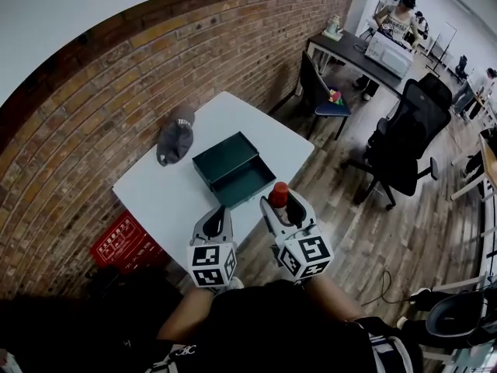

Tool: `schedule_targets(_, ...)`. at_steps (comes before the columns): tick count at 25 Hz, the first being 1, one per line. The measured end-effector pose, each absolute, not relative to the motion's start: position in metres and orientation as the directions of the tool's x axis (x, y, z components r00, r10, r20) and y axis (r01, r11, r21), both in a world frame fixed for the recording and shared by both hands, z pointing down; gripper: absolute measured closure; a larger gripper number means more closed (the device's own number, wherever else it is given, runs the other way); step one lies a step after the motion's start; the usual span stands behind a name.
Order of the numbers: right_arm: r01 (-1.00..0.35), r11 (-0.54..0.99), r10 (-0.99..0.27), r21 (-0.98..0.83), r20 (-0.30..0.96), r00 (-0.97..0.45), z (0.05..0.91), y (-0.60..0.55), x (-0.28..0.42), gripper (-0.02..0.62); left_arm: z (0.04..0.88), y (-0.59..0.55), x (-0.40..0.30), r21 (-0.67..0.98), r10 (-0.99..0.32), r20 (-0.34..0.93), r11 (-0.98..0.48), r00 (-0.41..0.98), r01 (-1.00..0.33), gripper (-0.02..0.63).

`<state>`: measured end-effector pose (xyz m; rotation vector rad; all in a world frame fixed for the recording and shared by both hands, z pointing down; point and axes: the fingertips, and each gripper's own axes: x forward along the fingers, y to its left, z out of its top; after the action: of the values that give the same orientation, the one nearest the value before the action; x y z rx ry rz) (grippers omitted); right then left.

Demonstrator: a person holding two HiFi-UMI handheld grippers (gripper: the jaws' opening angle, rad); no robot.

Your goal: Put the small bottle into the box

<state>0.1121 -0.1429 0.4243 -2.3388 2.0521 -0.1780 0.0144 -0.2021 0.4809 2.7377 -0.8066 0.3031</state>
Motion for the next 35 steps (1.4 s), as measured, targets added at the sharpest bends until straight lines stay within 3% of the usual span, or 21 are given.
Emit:
schedule_targets(19,-0.988,0.112,-0.985,-0.108,0.120,-0.124,0.447,-0.233,0.178,0.364,0.480,-0.271,0.029,0.146,-0.736,0.312,-0.588,0.601,-0.796,0.595)
schedule_targets(35,-0.940,0.335,-0.891,-0.069,0.300,-0.340,0.510,-0.286,0.167,0.364,0.497,-0.270,0.018,0.153,-0.815,0.346,-0.441,0.466,-0.884,0.595)
